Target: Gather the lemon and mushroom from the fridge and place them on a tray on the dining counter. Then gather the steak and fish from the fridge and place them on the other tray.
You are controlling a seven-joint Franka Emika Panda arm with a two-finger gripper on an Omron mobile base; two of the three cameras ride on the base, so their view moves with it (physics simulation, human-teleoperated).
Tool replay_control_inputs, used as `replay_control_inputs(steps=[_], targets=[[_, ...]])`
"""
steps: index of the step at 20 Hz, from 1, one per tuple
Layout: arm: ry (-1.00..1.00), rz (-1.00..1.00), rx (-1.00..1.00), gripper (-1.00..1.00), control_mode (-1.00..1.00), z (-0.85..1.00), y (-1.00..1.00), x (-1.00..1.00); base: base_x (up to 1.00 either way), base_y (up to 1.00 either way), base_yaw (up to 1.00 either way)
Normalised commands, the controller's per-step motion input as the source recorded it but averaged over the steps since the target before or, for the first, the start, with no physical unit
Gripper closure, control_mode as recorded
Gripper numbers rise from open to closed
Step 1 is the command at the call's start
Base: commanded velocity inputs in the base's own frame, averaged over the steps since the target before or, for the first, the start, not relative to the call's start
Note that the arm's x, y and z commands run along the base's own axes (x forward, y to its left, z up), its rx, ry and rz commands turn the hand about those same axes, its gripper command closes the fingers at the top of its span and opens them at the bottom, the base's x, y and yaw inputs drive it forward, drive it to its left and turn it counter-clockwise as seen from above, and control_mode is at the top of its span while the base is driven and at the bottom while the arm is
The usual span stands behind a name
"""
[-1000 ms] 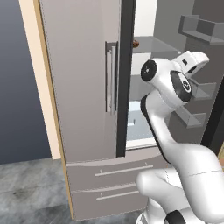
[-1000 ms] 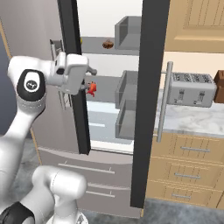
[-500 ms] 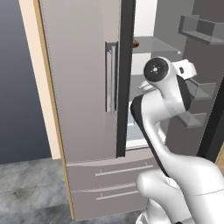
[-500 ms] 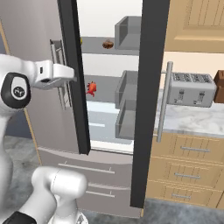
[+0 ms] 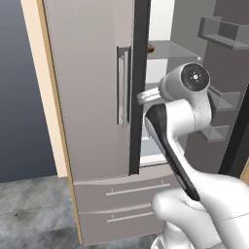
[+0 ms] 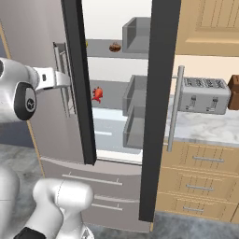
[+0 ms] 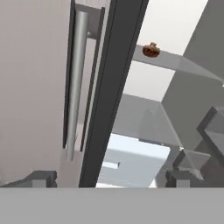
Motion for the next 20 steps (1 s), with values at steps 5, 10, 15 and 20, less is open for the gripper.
replay_control_inputs(steps=[5,10,15,20], targets=[[0.12,0.26,0.09,-1.00,-1.00,0.00,0.43,0.25,0.00,0.00,0.00],[0.10,0.11,0.07,-1.00,-1.00,0.00,0.24,0.46,0.00,0.00,0.00],[0.04,-0.04,0.06,-1.00,-1.00,0.00,0.33,0.36,0.00,0.00,0.00],[0.00,-0.21,0.00,-1.00,-1.00,0.00,0.36,0.06,0.00,0.00,0.00]])
